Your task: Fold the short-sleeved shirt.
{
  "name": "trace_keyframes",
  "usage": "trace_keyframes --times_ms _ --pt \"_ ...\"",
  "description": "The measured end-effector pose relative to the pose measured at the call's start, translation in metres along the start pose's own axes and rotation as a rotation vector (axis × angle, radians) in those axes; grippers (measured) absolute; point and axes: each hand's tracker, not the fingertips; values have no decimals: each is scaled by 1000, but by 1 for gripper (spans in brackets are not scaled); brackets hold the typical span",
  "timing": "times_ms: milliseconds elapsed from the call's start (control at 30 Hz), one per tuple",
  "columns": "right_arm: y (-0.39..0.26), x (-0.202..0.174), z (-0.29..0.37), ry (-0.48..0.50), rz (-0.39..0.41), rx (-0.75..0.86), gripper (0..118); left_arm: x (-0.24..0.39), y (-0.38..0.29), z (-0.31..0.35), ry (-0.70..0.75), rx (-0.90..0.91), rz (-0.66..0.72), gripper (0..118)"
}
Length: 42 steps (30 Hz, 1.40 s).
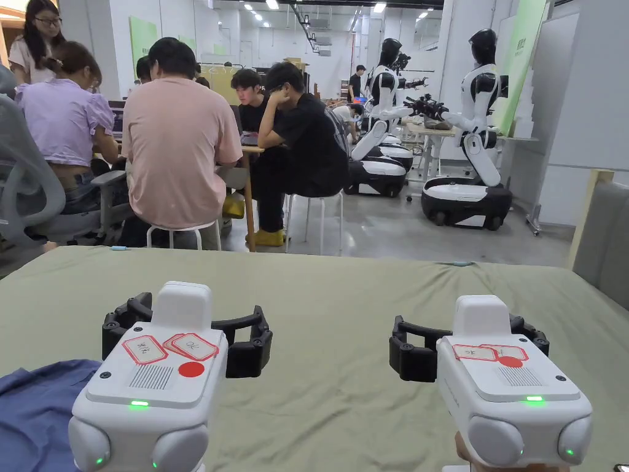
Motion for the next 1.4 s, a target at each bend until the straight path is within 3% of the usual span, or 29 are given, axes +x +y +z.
trace_keyframes --times_ms 933,1100,1400 --pt "-3 -1 1 -19 17 7 118 2 0 2 6 1 4 118" --pt "-2 1 2 -15 -16 11 118 1 1 2 8 3 6 118" --pt "-1 5 4 -67 -4 36 118 3 2 2 17 12 -1 118"
